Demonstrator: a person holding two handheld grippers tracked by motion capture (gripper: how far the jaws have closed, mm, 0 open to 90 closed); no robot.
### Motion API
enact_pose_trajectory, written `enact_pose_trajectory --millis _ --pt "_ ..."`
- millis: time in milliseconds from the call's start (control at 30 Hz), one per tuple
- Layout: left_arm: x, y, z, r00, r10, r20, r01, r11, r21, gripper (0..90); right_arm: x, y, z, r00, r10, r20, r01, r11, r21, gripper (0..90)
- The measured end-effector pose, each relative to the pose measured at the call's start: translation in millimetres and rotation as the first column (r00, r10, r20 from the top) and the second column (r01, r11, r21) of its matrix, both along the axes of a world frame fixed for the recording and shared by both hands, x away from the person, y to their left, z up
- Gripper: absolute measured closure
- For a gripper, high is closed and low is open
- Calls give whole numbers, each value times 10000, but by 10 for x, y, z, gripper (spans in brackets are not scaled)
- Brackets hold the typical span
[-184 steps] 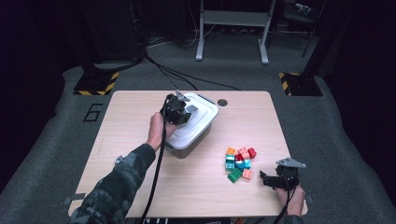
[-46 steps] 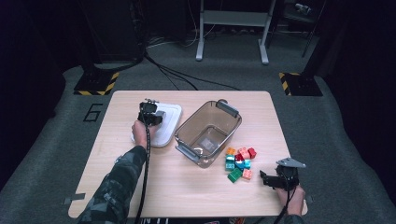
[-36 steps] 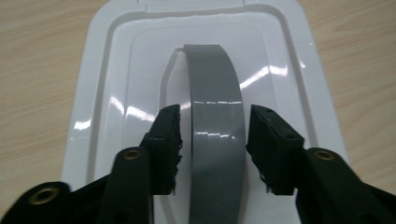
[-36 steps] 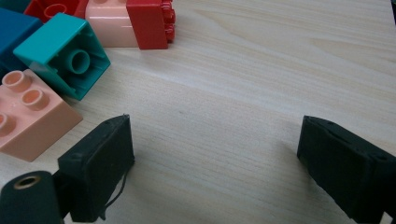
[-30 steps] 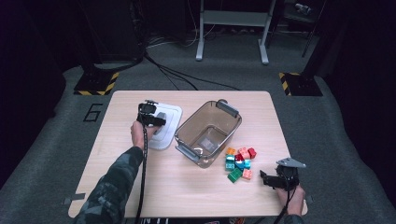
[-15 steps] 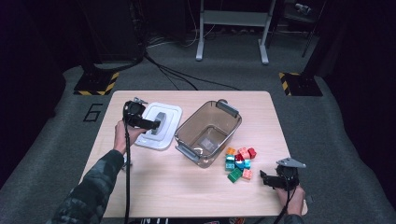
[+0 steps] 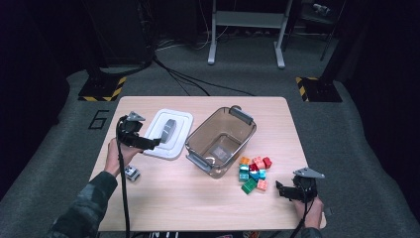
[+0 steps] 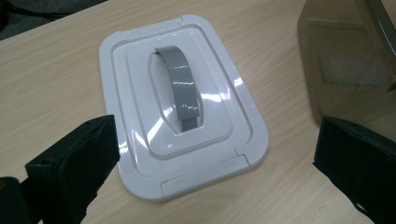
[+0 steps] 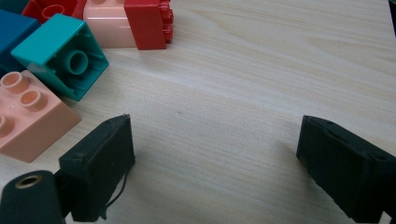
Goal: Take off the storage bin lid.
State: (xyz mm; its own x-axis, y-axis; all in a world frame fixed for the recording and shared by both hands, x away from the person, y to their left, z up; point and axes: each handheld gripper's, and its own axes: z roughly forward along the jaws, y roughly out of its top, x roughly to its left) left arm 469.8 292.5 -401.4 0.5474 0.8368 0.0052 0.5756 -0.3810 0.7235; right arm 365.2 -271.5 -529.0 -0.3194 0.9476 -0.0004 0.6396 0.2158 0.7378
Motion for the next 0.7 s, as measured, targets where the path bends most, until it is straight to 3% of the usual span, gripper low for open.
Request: enact_pose_trajectory --millis 300,700 --pt "-241 212 -36 9997 239 80 -238 9996 -144 0 0 -1 0 10000 -12 -2 12 10000 1 103" --pt "-438 441 -160 9991 406 82 -404 9989 -218 0 -5 7 2 9999 -122 -50 123 9999 54 103"
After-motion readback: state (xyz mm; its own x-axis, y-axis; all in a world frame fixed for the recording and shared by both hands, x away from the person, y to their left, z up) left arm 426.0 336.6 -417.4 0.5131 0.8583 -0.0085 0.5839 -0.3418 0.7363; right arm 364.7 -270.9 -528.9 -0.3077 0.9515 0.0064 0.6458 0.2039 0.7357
